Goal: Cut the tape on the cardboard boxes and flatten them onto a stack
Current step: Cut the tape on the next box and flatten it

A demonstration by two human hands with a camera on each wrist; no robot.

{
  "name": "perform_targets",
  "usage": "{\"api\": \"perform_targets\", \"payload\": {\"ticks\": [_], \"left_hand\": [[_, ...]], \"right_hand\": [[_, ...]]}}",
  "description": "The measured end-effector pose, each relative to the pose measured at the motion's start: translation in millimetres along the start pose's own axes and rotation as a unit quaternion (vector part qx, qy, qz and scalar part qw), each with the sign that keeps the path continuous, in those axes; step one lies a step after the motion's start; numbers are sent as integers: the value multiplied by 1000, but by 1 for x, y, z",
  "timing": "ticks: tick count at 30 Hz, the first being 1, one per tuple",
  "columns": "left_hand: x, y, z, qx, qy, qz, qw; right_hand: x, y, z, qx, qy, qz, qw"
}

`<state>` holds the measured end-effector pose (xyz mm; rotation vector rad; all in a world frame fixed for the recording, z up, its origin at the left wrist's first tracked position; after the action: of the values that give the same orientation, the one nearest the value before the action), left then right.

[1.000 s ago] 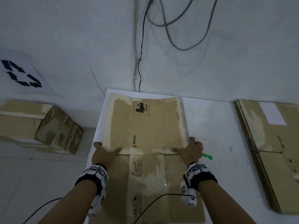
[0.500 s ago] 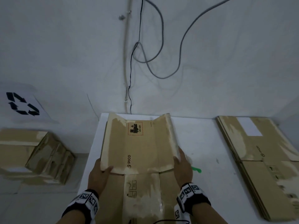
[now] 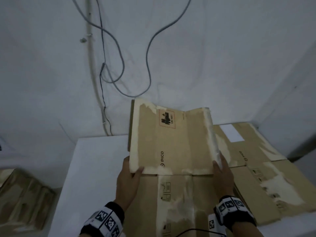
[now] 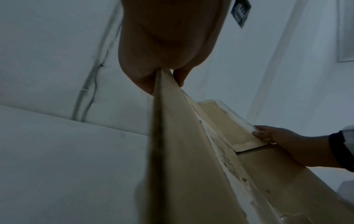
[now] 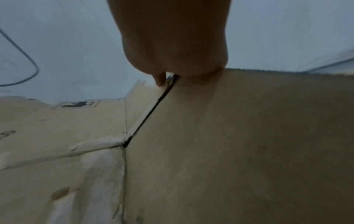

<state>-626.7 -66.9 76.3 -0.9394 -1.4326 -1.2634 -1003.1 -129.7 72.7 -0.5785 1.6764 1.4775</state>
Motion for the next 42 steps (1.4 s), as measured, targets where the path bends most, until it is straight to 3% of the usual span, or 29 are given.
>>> {"api": "perform_targets", "payload": {"ticks": [11,20,25,33,42], "left_hand": [[80,-214,-40,-12,-32,59,998],[104,-386,-60,-8,17,114,993],[75,-449,-69,-16,64,117,991],[-3,-507,-84,-60,198,75,976],[-37,-517,-102,-37,266,-19,963]], "right_hand": [[80,190,-132,70,16,39,997],[138,317,-240,21,-2,113,993],[202,334,-281,-31,-45,123,991],[297,300,-309,-108,-111,137,978],[300,299,-355,-62,-103,155,981]]}}
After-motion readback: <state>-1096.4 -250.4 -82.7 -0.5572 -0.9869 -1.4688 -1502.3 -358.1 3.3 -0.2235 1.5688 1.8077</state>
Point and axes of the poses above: each hand's wrist, its own z-axis away from the middle knuckle, its own y-axis out of the back of the hand, x = y × z, the point moved 9 cm from there along -z, towards the middle knuckle, and after that the axes turned 9 degrees about -x, right-handed, at the moved point
